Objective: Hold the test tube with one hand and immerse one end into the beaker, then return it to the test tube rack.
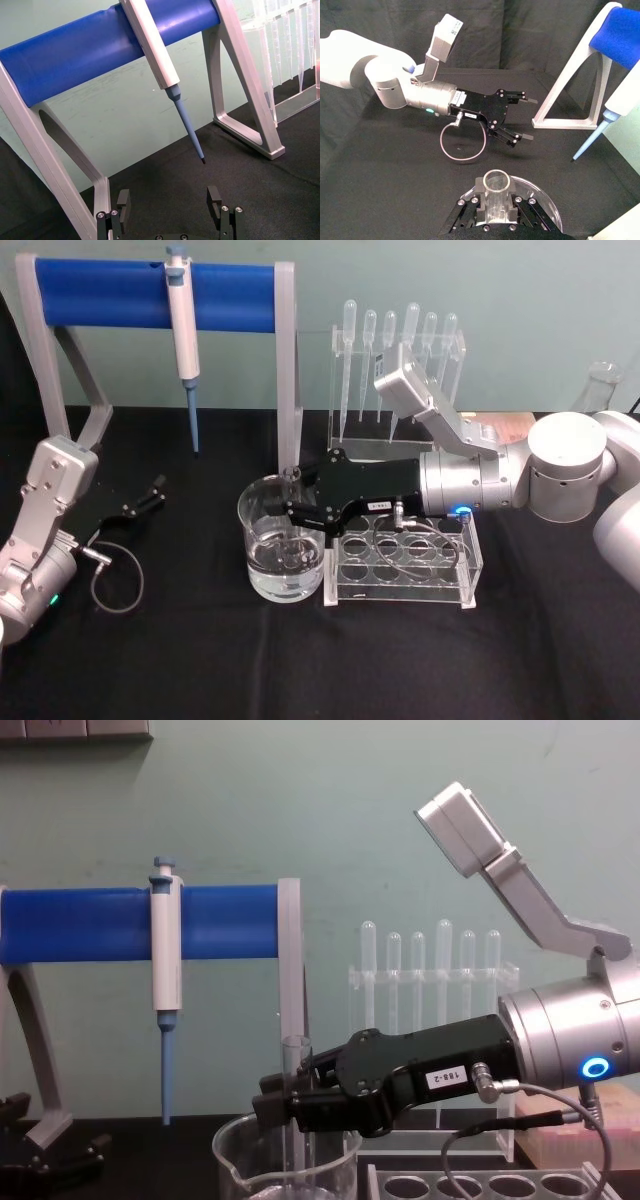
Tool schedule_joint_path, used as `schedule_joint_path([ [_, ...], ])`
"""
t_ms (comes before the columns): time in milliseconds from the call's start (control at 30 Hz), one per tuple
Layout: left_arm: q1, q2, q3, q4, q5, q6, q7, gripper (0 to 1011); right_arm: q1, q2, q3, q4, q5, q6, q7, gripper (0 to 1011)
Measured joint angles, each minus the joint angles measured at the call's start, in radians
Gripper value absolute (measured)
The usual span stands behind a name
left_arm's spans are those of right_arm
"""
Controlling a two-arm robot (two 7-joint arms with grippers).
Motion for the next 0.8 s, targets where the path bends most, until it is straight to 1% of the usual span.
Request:
schedule_joint_path([
  [800,0.000,0.000,0.000,0.000,0.000,0.000,0.000,1000,0.000,0.000,0.000,0.000,0.000,0.000,0.000,225],
])
